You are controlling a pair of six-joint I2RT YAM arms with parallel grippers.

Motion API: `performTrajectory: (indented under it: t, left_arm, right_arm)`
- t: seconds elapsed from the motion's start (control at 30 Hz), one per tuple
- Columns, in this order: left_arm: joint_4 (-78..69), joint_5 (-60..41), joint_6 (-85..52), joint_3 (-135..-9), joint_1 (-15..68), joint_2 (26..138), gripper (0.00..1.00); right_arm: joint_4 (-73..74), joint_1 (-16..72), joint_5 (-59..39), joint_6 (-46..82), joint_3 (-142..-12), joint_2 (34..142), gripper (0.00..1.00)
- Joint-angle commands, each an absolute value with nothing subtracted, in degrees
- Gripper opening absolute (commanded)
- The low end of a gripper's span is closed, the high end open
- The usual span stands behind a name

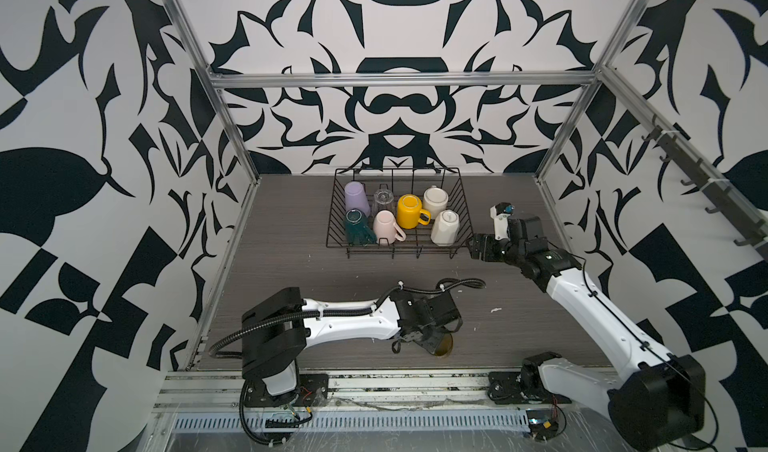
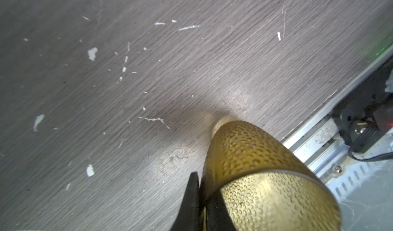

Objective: Load the cups into the dish rack
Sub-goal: 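Close the left gripper on the olive glass's rim and lift it, then carry the olive glass toward the rack while the right gripper reaches toward it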

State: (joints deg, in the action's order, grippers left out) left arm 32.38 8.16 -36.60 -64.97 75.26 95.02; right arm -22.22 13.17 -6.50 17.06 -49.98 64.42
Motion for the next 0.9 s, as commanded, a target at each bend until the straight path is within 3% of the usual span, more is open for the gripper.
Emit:
performTrajectory:
  t: [0.0, 0.27, 0.47, 0.67, 0.87]
  left_arm:
    - [33.6, 10.6, -36.4, -62.7, 72.9, 87.6, 0.0]
    - [26.1, 13.0, -31.6, -51.7, 63.4, 61.4, 0.0]
    - [20.2, 5.9, -30.8, -44.9, 47.9, 46.2, 0.0]
    - [11.9, -7.6, -31.8, -42.2, 34.8, 45.6, 0.0]
    - [-1.1, -26.6, -35.6, -41.0, 24.7, 51.2, 0.0]
  right_arm:
    - [-20.0, 12.6, -7.3, 18.0, -49.9, 63.5, 0.9]
    - [-19.0, 11.6, -8.1, 16.8, -51.3, 62.3, 0.9]
    - [-11.0, 11.7, -14.5, 17.6, -48.5, 60.9, 0.91]
    - [-2.5, 11.6, -23.6, 19.4, -47.5, 61.6, 0.92]
    - [15.7, 11.6, -41.4, 27.9, -45.9, 63.2, 0.92]
